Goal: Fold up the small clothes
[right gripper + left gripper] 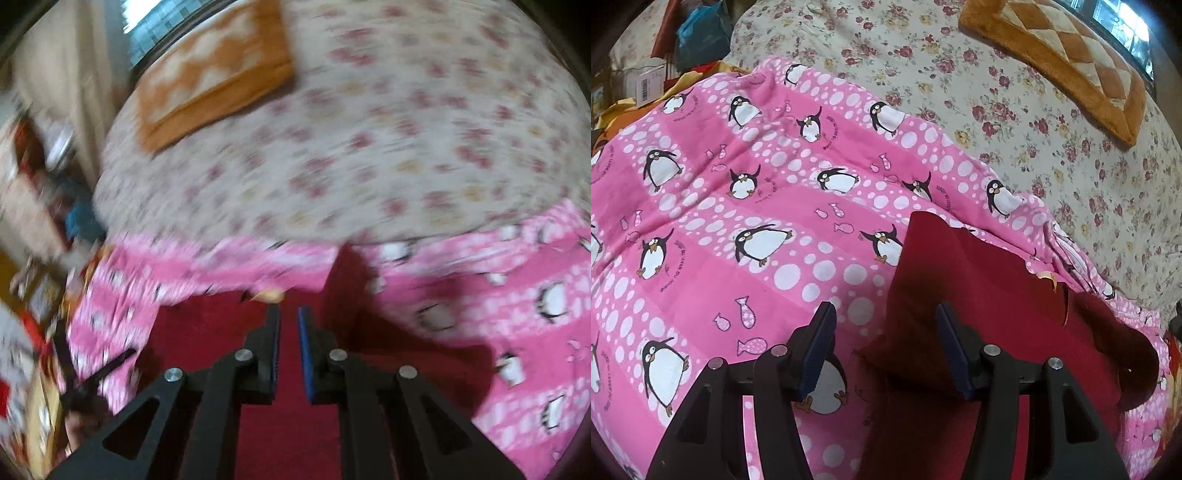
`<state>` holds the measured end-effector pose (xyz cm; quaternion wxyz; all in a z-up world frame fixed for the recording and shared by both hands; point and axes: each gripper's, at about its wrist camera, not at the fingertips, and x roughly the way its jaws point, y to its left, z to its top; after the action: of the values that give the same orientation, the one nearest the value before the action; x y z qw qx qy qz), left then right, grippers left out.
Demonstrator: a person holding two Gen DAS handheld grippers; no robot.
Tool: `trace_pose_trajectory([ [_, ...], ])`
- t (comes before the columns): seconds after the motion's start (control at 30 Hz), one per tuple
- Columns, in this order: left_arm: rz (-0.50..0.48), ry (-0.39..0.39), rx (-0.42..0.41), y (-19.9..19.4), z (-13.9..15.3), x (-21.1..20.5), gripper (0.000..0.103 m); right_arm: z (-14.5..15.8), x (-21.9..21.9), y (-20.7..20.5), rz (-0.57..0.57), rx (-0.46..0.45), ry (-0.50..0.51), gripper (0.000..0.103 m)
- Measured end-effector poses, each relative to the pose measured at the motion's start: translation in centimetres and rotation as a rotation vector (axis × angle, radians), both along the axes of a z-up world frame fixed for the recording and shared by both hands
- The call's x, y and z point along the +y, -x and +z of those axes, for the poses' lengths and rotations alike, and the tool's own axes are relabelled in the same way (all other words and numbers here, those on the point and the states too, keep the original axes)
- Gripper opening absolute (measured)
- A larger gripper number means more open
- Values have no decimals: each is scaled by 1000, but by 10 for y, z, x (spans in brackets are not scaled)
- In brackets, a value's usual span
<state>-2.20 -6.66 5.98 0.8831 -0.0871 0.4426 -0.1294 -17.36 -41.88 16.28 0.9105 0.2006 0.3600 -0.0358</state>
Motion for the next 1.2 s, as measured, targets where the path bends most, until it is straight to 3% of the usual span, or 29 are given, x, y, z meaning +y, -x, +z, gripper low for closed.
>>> trace_pose_trajectory([
  [0.13,-21,-10,8,1,-1,-4,36,-28,52,-9,87,60,34,10],
  [0.27,-26,-18,-3,2,0,-4,36,-46,59,-10,82,116,20,14],
  [0.37,-34,-26,-11,3,1,-6,36,-40,55,-6,47,116,96,47],
  [0.4,-39,-31,-11,3,1,-7,36,-35,52,-3,33,110,128,62],
  [0.43,-42,-36,-10,4,0,-8,36,-30,47,0,11,96,170,68],
  [0.67,-46,-44,-9,3,0,-9,36,-19,8,-2,-48,124,260,71],
  [1.03,-57,-54,2,3,-3,-11,36,-28,-49,8,-129,167,253,75],
  [1.2,-64,-62,5,3,-5,-14,36,-35,-53,3,-76,181,248,79],
])
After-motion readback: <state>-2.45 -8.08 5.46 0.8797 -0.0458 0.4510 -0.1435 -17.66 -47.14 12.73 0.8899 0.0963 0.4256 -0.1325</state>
